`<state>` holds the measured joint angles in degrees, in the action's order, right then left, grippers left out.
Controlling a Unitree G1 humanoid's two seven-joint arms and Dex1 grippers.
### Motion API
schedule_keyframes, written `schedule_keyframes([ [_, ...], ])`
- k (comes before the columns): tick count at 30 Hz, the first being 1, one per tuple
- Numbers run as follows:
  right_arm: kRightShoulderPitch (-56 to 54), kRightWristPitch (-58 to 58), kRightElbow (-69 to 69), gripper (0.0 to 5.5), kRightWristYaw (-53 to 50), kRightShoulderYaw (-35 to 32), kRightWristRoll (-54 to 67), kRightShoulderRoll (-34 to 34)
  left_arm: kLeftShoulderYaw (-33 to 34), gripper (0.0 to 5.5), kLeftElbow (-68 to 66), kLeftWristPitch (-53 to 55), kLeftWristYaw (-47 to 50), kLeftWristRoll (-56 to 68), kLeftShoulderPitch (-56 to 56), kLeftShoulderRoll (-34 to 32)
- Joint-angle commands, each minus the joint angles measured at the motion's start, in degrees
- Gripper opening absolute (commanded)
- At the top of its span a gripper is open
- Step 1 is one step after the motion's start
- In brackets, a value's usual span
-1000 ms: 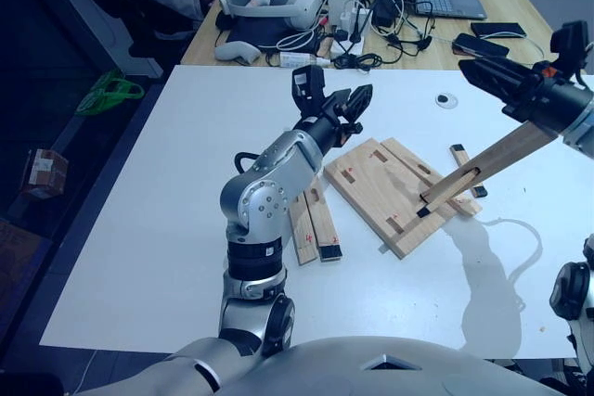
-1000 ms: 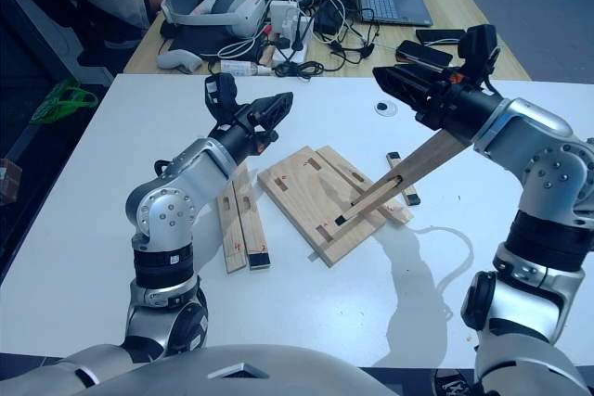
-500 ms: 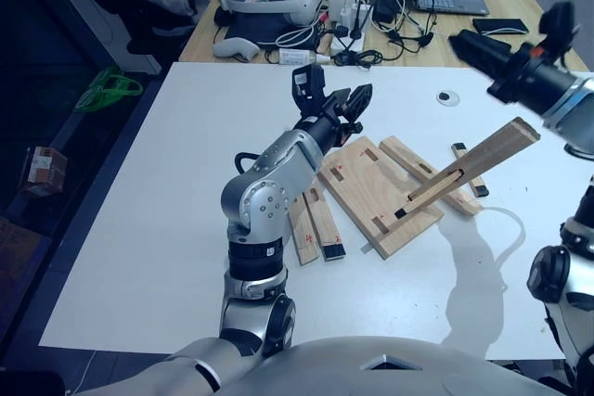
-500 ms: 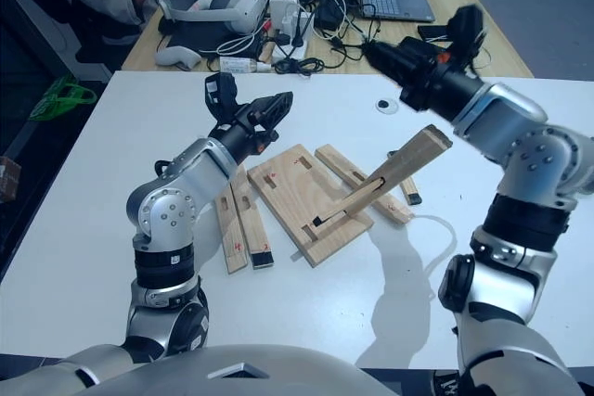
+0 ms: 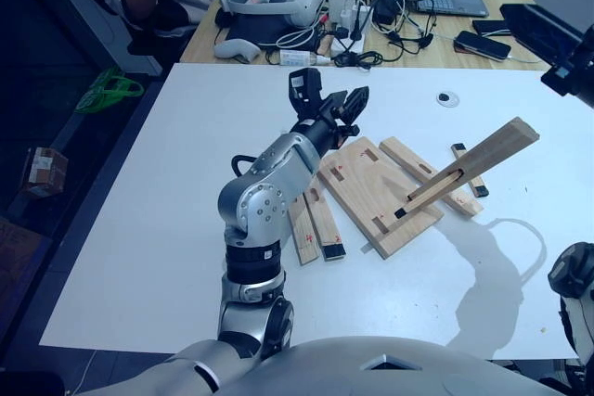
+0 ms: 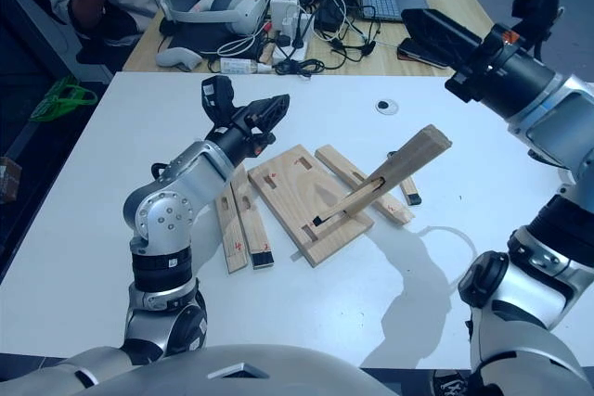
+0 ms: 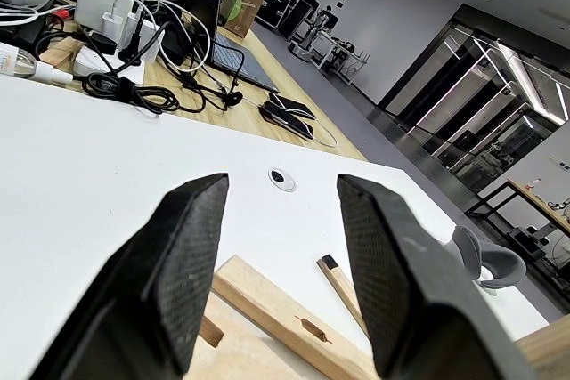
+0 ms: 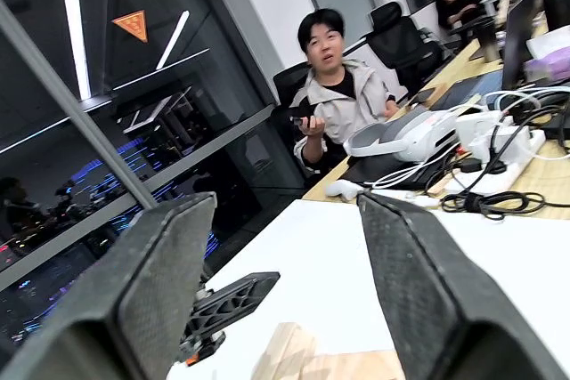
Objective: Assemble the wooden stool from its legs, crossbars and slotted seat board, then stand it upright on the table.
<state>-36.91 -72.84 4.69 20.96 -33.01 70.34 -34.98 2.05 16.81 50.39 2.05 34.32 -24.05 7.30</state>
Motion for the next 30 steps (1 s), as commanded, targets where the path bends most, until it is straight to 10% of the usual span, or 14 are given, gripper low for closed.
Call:
schedule_keyframes([
  [1,-2.9,0.0,1.5,2.99,-4.3,-1.8,8.4,-0.1,-0.2,2.26,0.7,0.6,0.5,-0.4,0.7,0.1],
  [11,25.1,-1.8,18.6,2.99,5.0,16.6,2.7,-7.3,-0.3,2.26,0.8,1.0,0.3,-0.5,0.4,-0.4],
  [30,5.3,5.7,12.0,2.99,-1.6,14.3,26.4,-5.5,0.0,2.26,0.4,0.8,0.2,-0.5,0.1,-0.6],
])
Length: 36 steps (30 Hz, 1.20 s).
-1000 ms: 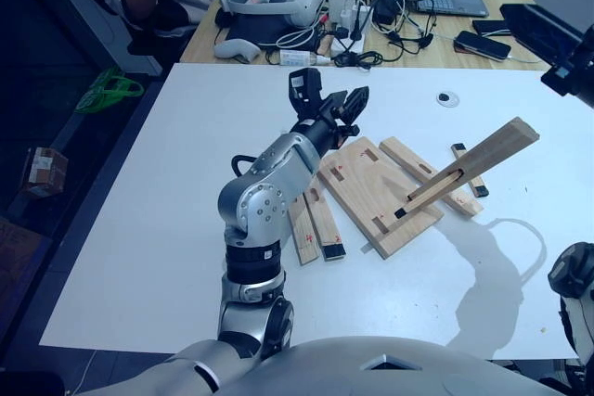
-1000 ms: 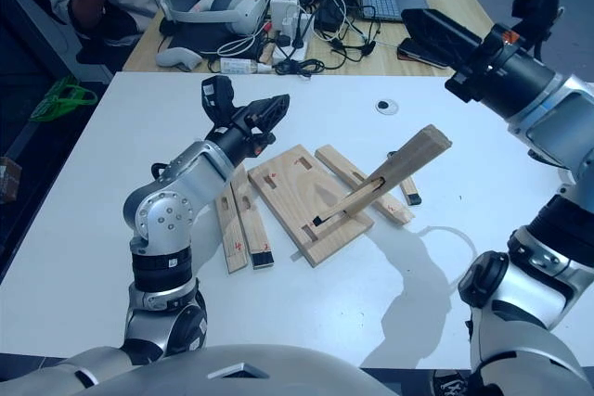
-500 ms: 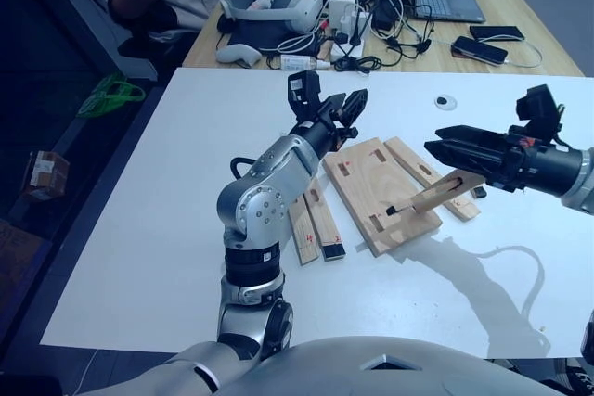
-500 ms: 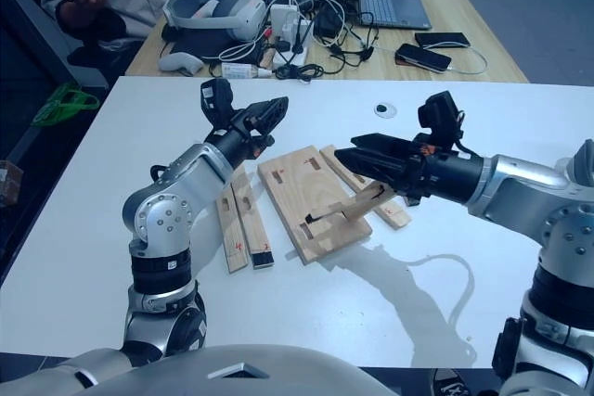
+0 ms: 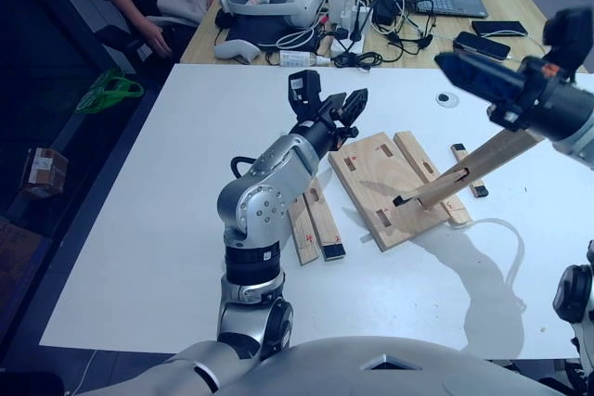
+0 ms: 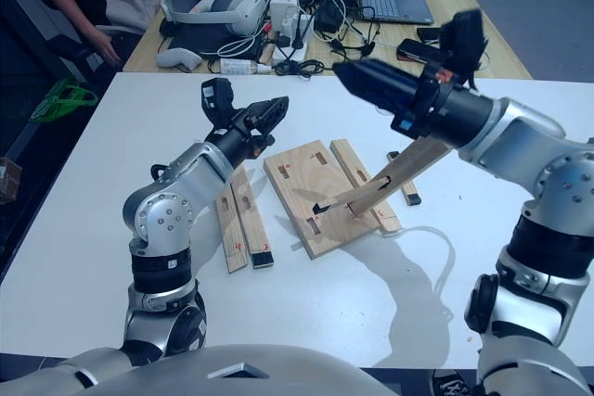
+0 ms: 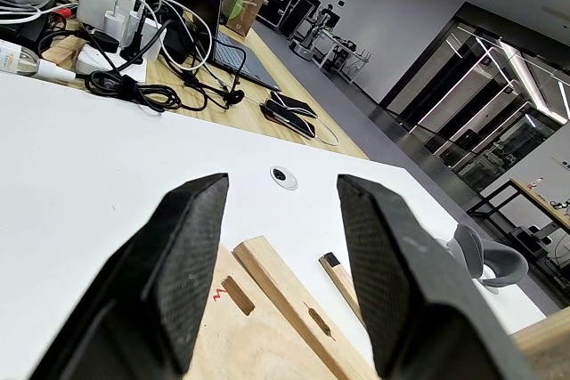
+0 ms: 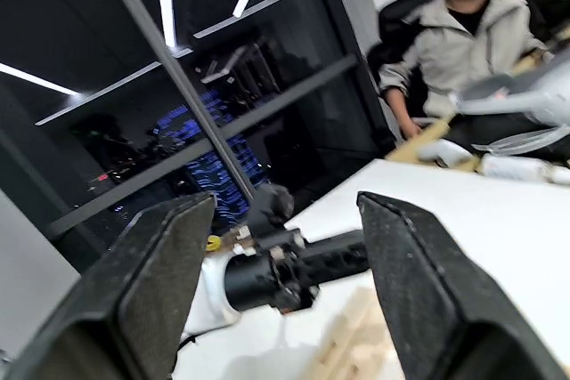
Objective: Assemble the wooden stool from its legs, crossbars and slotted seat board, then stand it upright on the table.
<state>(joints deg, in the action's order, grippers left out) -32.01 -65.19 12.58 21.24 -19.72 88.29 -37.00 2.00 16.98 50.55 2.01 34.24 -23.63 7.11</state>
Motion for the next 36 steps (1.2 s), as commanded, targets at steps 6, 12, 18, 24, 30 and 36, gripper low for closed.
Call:
schedule_keyframes([
  [6,17.6,-5.4,17.6,2.99,5.4,-0.2,12.0,-11.7,0.8,2.26,1.3,1.5,0.4,-0.1,0.5,-1.3],
  [12,33.6,-6.5,26.0,2.99,28.0,1.6,-5.4,-23.6,1.6,2.26,1.7,2.3,0.4,-0.1,0.6,-2.0],
  [18,45.3,20.2,23.5,2.99,47.4,18.3,-45.8,-38.4,2.6,2.26,1.7,3.1,0.5,0.0,-0.1,-3.0],
  [24,45.1,35.8,13.9,2.99,48.1,28.9,-68.0,-39.5,3.1,2.26,1.5,4.0,0.1,0.1,-1.1,-3.9],
  [30,40.9,33.2,1.8,2.99,44.7,29.9,-69.3,-29.5,3.3,2.26,-0.1,3.4,-0.4,-0.2,-3.3,-4.5],
  [36,31.9,27.4,-4.3,2.99,41.8,30.5,-68.1,-20.6,3.4,2.26,0.2,5.0,-0.7,-0.4,-3.1,-6.5],
])
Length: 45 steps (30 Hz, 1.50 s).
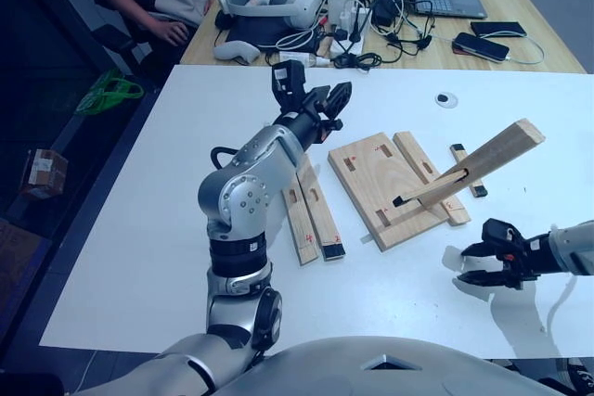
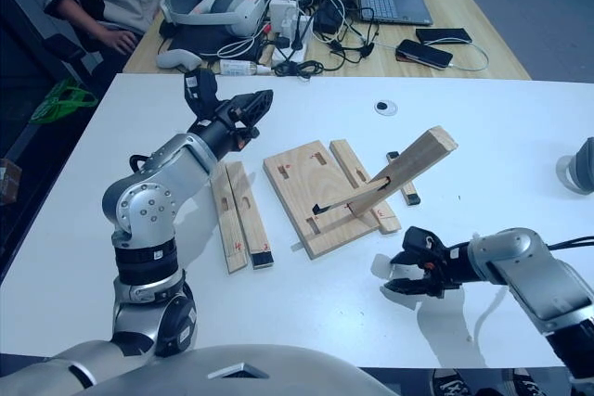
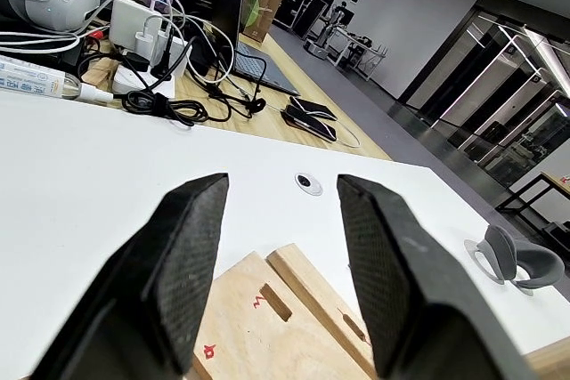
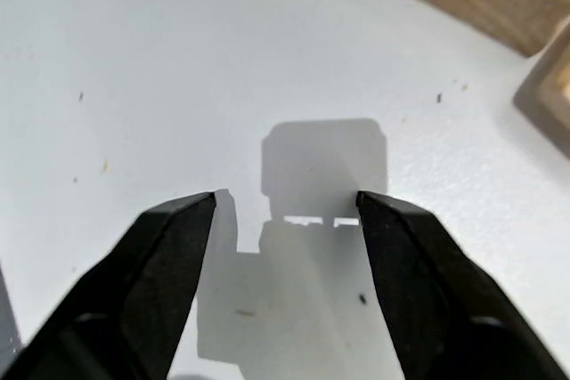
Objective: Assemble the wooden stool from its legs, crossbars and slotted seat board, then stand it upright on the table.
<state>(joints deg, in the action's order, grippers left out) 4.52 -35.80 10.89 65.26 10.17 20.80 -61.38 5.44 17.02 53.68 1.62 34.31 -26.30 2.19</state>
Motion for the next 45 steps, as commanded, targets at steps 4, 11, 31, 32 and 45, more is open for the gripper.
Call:
schedule_keyframes([
  [4,-8.5,-2.7,-6.3,2.99,-6.2,2.1,-3.2,9.1,0.9,2.26,-0.3,2.7,-0.9,-0.4,-1.2,-3.7],
  [11,-13.7,-2.2,-13.6,2.99,-13.8,2.5,-7.2,16.6,0.3,2.26,0.6,5.4,-1.3,-0.6,-0.6,-6.0],
  [31,-8.6,-23.6,19.1,2.99,-24.8,-7.5,11.8,28.5,1.9,2.26,15.3,36.8,-8.5,1.9,8.3,-19.6],
  [32,-9.0,-24.2,19.9,2.99,-25.8,-7.0,12.3,29.7,2.0,2.26,15.5,37.9,-8.7,2.5,8.5,-19.3],
  [45,-11.9,-24.4,24.3,3.03,-37.6,-8.5,20.7,44.3,1.4,3.15,19.5,38.8,-2.8,16.1,16.1,-20.4],
])
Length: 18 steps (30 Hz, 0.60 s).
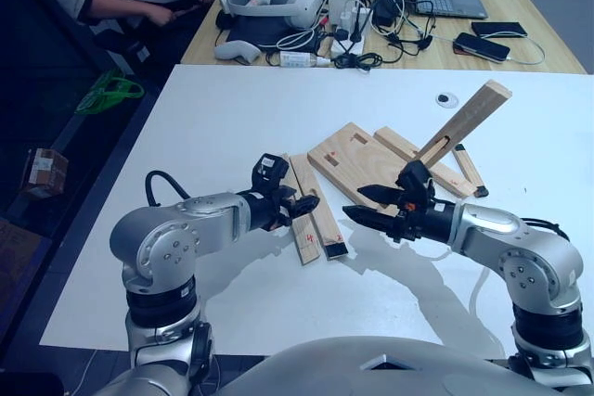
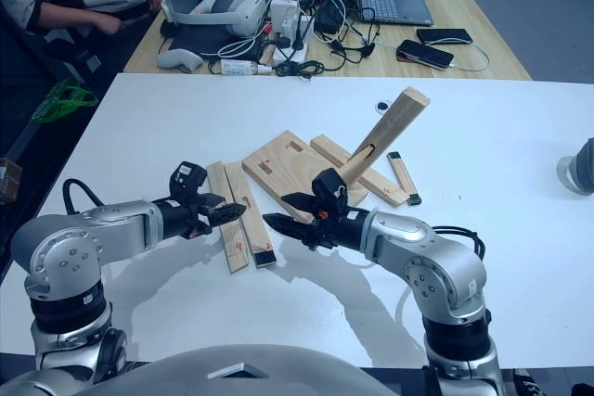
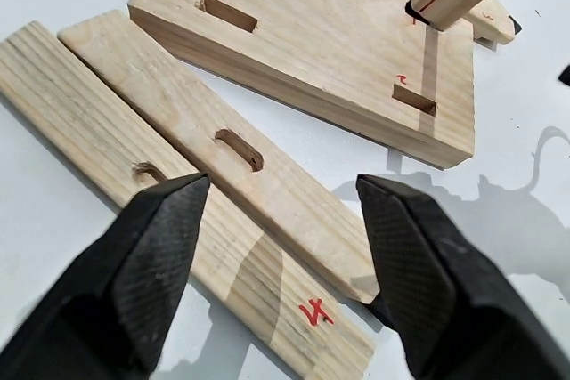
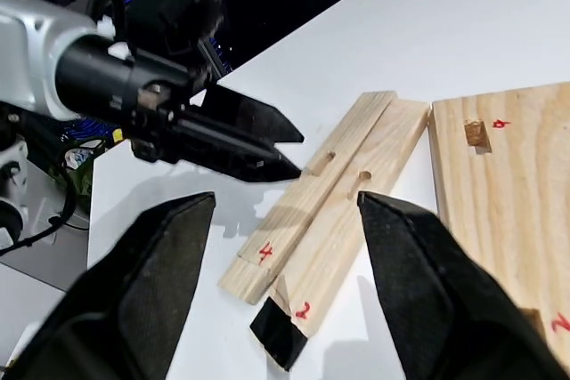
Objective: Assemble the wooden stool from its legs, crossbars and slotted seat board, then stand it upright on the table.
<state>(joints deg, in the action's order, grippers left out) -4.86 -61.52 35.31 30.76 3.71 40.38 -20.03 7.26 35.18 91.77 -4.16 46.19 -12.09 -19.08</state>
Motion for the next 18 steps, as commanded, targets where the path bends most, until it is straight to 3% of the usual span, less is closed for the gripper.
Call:
schedule_keyframes([
  [1,-3.6,2.3,-0.6,3.03,-4.7,-3.1,1.6,4.9,-0.4,3.15,1.7,0.7,4.2,6.1,2.7,1.4],
  [8,-12.2,7.5,-3.9,3.03,-14.8,-10.2,10.0,17.6,-1.4,3.15,-1.8,0.7,15.4,13.9,1.6,6.4],
  [18,-18.8,13.6,-9.4,3.03,-19.0,-8.9,10.3,20.6,-12.0,3.15,-0.3,0.7,18.6,16.0,2.2,1.0],
])
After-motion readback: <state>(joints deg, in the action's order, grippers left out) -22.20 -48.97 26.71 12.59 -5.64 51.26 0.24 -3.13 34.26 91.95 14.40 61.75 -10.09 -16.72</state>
